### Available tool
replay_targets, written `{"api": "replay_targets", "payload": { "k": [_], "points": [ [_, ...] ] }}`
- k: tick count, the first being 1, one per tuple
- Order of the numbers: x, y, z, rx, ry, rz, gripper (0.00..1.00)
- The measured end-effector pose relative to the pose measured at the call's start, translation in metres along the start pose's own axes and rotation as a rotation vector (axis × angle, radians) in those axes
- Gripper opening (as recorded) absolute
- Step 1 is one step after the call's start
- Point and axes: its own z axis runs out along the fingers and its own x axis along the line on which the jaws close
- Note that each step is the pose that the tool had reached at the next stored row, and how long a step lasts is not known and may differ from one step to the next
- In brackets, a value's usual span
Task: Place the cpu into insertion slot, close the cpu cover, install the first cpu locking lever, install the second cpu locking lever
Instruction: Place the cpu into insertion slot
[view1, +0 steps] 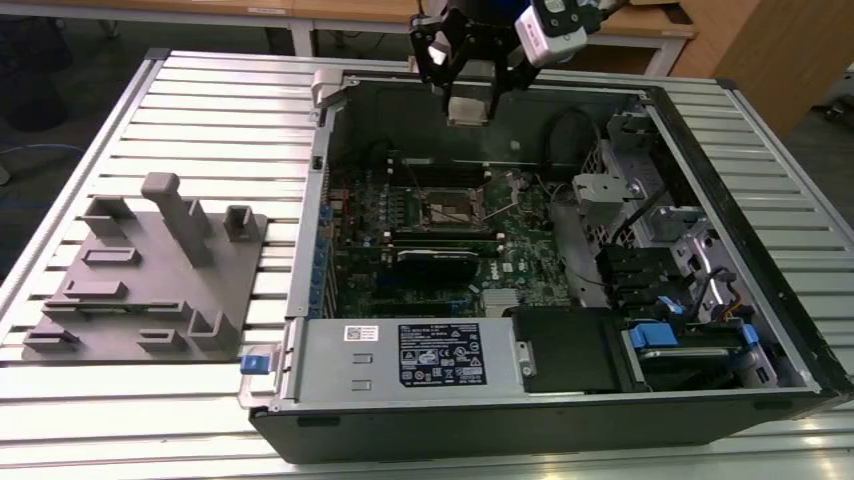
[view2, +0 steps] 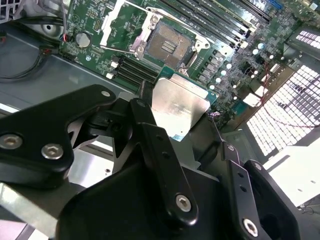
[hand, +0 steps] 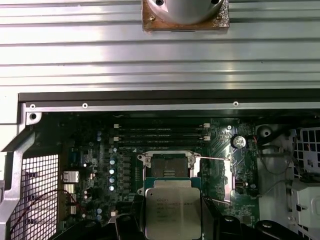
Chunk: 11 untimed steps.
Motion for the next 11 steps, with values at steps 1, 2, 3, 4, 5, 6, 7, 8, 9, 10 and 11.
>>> {"api": "replay_targets", "payload": {
  "k": [1,2,3,4,5,6,7,8,9,10,11],
  "points": [
    [0.0,0.0,0.0005,0.0001,0.0,0.0,0.54],
    [0.0,0.0,0.0006,0.0002,0.0001,0.0,0.54],
    [0.0,-0.0001,0.0006,0.0003,0.0002,0.0,0.54],
    [0.0,-0.0001,0.0007,0.0003,0.0001,0.0,0.54],
    [0.0,-0.0001,0.0008,0.0002,0.0001,0.0,0.54],
    [0.0,-0.0001,0.0009,0.0,0.0,0.0,0.54],
    [0.0,-0.0001,0.0011,-0.0001,0.0,0.0,0.54],
    [0.0,-0.0001,0.0015,-0.0002,-0.0001,0.0,0.54],
    [0.0,-0.0002,0.0021,-0.0001,0.0,0.0,0.54],
    [0.0,-0.0003,0.0028,-0.0001,0.0,0.0,0.54],
    [-0.0001,-0.0003,0.0035,0.0,0.0,0.0,0.54]
  ]
}}
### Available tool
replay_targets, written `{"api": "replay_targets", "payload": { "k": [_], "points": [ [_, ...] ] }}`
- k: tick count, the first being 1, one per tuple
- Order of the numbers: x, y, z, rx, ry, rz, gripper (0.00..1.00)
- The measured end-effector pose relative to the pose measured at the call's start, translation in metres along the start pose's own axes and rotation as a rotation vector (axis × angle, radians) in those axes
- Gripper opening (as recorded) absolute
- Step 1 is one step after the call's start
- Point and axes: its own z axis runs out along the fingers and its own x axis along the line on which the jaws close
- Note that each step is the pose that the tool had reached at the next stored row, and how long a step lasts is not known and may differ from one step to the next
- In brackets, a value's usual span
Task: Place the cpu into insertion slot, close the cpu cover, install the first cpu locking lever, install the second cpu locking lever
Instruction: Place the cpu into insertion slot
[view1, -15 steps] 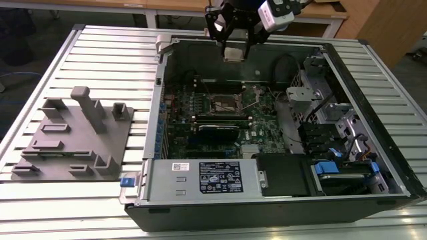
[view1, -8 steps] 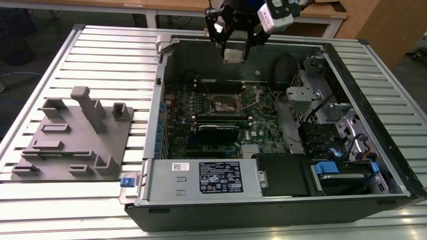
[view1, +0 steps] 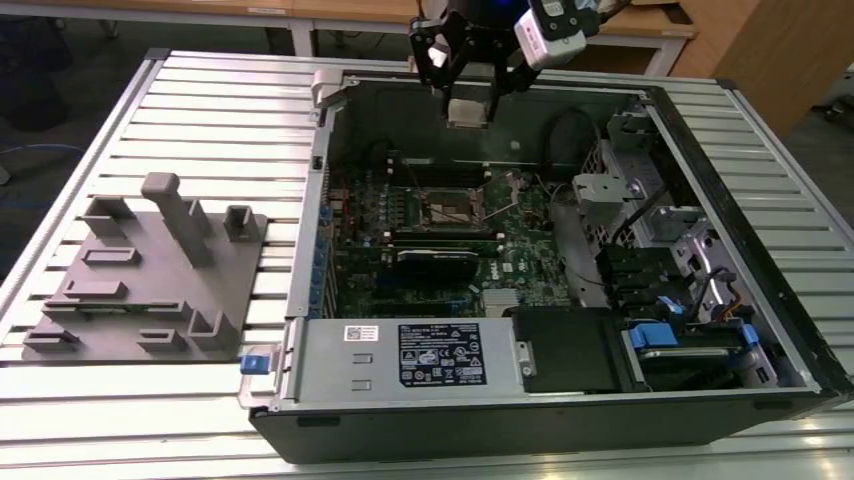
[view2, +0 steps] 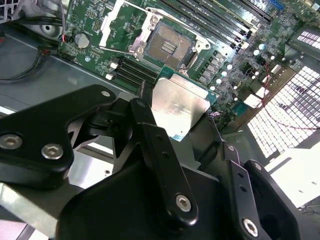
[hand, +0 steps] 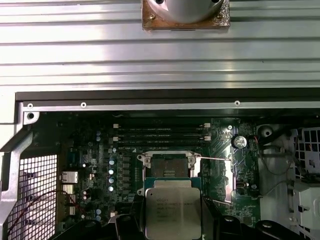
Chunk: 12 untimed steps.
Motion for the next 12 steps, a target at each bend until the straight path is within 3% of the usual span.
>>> {"api": "replay_targets", "payload": {
  "k": [12],
  "points": [
    [-0.0001,-0.0005,0.0059,0.0001,0.0,0.0,0.54]
  ]
}}
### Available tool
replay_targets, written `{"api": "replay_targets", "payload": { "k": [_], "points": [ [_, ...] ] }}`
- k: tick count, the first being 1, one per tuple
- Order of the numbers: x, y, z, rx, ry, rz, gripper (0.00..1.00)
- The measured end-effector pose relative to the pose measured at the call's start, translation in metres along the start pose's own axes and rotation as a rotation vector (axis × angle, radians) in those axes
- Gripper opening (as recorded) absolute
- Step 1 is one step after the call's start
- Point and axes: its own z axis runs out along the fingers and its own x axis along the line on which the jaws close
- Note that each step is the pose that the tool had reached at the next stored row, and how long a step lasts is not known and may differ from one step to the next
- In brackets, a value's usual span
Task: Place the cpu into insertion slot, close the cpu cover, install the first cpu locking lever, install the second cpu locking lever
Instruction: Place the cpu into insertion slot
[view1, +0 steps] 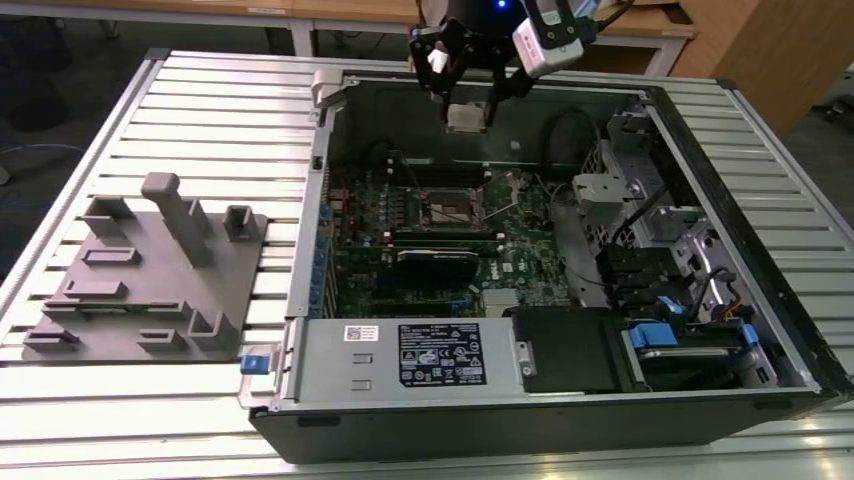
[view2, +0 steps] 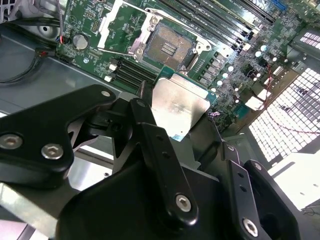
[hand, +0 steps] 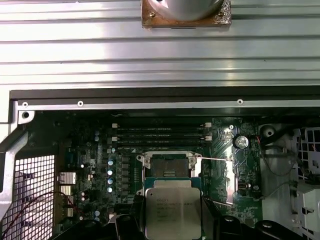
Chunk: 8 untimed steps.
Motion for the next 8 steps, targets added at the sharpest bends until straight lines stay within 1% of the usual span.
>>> {"api": "replay_targets", "payload": {
  "k": [3,8],
  "points": [
    [0.0,0.0,0.0002,0.0,0.0,0.0,0.54],
    [-0.0001,-0.0002,0.0029,0.0001,0.0,0.0,0.54]
  ]
}}
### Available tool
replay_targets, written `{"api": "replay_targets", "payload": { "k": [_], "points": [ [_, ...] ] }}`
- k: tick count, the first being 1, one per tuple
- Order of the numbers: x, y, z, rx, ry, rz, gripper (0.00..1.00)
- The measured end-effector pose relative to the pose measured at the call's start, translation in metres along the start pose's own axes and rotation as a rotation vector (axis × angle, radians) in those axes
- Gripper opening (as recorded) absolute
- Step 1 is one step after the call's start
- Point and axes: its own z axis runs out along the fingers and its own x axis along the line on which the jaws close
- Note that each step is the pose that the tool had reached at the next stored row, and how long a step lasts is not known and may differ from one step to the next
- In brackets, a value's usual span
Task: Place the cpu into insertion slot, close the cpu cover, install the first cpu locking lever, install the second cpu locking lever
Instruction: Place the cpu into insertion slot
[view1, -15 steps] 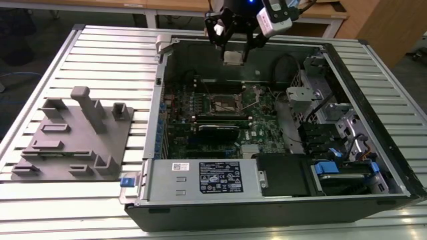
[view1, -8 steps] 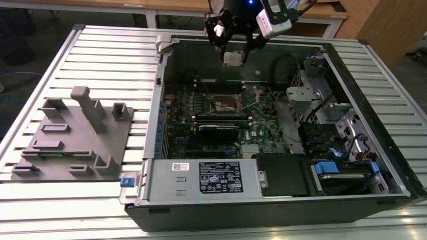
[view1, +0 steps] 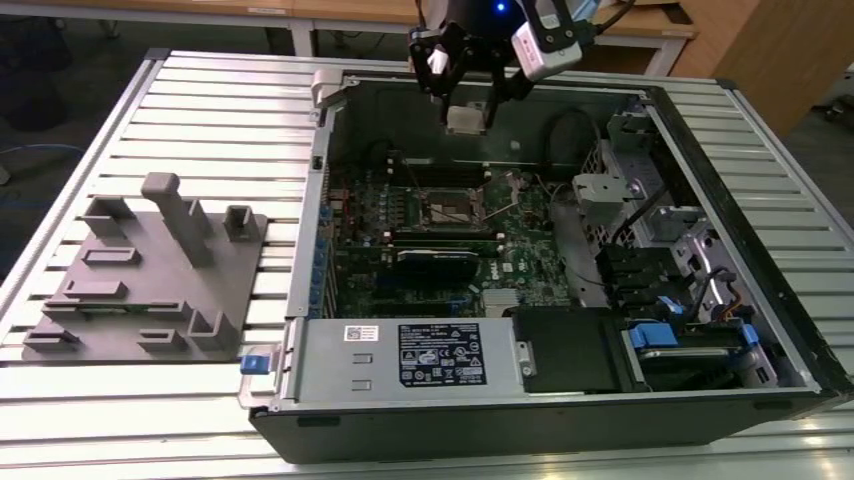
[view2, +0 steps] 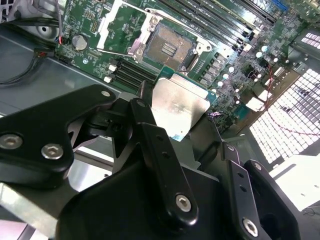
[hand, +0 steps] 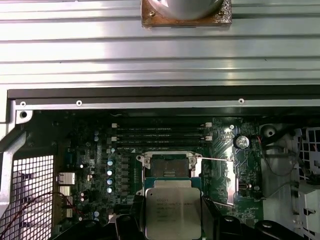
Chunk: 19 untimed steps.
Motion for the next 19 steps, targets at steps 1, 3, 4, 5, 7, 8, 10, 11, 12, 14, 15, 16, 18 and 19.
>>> {"api": "replay_targets", "payload": {
  "k": [1,3,4,5,7,8,10,11,12,14,15,16,18,19],
  "points": [
    [0.0,0.0,0.0001,0.0001,0.0001,0.0,0.54],
    [0.0,-0.0001,0.0012,-0.0002,-0.0001,0.0,0.54],
    [0.0,-0.0001,0.0011,-0.0002,-0.0001,0.0,0.54],
    [0.0,-0.0001,0.0012,-0.0002,-0.0001,0.0,0.54],
    [0.0,-0.0002,0.0019,-0.0005,-0.0002,0.0,0.54],
    [0.0,-0.0002,0.0023,-0.0003,-0.0001,0.0,0.54],
    [-0.0001,-0.0003,0.0032,-0.0002,-0.0002,0.0,0.54],
    [-0.0001,-0.0003,0.0036,-0.0002,-0.0001,0.0,0.54],
    [-0.0001,-0.0004,0.004,-0.0001,-0.0001,0.0,0.54],
    [-0.0001,-0.0004,0.0048,-0.0002,-0.0002,0.0,0.54],
    [-0.0001,-0.0005,0.0051,-0.0001,-0.0002,0.0,0.54],
    [-0.0001,-0.0005,0.0052,0.0,-0.0001,0.0,0.54],
    [-0.0001,-0.0005,0.0056,-0.0002,-0.0002,0.0,0.54],
    [-0.0001,-0.0006,0.0059,-0.0002,-0.0002,0.0,0.54]
  ]
}}
